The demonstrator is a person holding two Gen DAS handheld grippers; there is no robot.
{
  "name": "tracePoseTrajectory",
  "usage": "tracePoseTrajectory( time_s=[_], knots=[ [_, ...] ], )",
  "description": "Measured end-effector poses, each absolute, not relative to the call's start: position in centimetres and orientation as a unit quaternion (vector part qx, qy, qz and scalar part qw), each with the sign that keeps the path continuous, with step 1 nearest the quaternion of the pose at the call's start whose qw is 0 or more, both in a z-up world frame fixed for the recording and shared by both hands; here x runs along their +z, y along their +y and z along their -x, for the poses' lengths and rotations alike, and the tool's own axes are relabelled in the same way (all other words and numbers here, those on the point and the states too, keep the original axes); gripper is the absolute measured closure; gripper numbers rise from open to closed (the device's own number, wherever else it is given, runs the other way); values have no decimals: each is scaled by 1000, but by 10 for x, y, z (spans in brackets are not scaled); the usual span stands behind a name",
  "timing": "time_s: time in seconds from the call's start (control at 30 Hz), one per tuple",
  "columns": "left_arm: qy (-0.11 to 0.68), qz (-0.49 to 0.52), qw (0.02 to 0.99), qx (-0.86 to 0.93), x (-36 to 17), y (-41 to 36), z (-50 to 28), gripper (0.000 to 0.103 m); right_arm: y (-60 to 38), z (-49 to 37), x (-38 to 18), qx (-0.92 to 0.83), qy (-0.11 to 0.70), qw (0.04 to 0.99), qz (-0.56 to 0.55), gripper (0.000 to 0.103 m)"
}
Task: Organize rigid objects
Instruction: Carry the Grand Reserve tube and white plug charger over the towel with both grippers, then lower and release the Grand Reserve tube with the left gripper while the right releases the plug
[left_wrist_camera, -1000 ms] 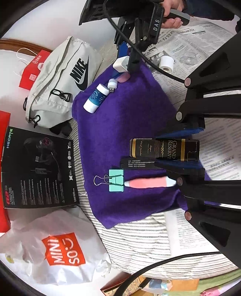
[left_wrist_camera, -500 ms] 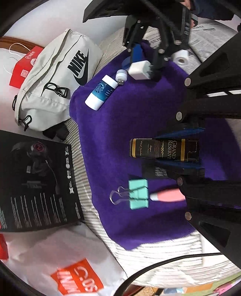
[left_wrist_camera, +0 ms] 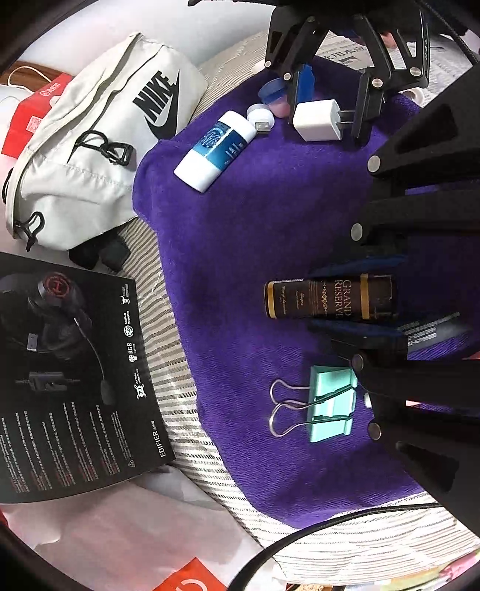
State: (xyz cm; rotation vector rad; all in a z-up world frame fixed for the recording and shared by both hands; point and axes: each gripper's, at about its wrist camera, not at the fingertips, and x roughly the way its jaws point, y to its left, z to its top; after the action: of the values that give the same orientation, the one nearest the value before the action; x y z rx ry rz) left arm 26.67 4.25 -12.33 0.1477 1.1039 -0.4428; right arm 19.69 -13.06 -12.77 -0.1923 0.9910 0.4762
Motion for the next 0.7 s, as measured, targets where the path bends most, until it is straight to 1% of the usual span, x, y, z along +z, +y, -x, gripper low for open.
tracePoseTrajectory(
  time_s=[0.7],
  knots=[
    [523,-100,824,-196,-126,34,-270,80,-121,-199,-129,241,475,838,119,55]
  ],
)
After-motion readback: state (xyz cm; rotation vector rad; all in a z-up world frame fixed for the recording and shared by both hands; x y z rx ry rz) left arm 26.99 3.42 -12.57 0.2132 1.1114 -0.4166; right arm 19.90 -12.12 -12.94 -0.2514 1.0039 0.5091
